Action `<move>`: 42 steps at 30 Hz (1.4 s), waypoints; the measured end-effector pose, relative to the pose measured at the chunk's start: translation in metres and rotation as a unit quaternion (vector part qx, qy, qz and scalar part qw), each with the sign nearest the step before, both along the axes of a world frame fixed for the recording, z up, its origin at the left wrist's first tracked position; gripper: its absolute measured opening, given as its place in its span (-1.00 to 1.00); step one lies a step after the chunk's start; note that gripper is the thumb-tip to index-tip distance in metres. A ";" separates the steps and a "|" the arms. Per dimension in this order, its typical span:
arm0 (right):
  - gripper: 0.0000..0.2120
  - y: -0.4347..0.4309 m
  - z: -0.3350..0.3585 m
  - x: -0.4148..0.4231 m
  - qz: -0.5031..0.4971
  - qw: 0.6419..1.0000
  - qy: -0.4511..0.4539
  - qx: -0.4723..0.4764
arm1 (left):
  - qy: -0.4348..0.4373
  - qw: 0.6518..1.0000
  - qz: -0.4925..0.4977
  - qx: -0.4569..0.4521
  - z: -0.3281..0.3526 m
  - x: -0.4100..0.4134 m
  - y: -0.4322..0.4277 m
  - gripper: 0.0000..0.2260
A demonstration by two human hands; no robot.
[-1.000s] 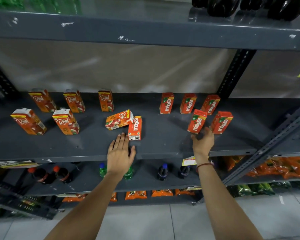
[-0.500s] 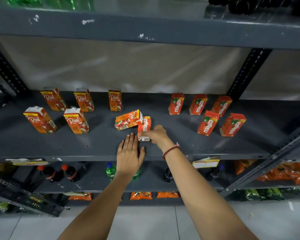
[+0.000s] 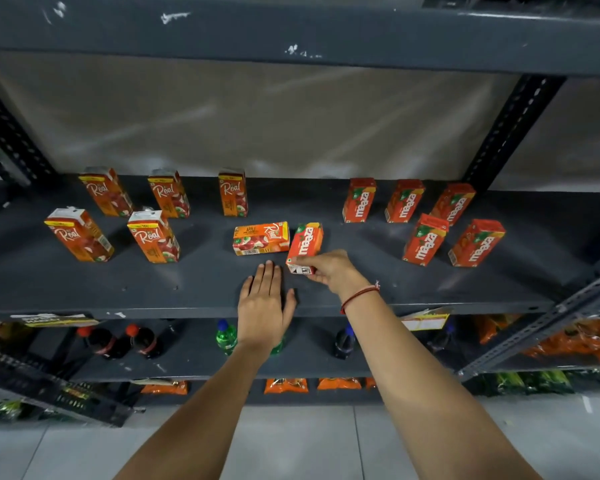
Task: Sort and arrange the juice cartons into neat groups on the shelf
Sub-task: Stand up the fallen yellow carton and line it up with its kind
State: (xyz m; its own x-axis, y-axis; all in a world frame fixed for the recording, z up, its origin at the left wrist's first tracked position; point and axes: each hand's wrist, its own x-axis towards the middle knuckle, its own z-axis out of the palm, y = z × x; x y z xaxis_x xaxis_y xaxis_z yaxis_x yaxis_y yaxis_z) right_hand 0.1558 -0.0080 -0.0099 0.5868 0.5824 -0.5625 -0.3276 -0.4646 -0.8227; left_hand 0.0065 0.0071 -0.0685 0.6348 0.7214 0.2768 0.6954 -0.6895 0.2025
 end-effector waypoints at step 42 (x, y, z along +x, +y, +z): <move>-0.39 -0.087 0.001 0.072 0.075 0.967 -0.215 0.115 | 0.002 1.000 0.005 -0.009 0.000 0.000 -0.001 -0.48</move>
State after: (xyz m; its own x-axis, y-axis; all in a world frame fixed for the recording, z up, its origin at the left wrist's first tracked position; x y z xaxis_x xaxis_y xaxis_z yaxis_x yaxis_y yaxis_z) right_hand 0.2282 -0.0950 -0.0087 0.6366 0.7600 -0.1310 0.1253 -0.2695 -0.9548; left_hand 0.0069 0.0064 -0.0687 0.6288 0.7325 0.2607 0.7028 -0.6789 0.2126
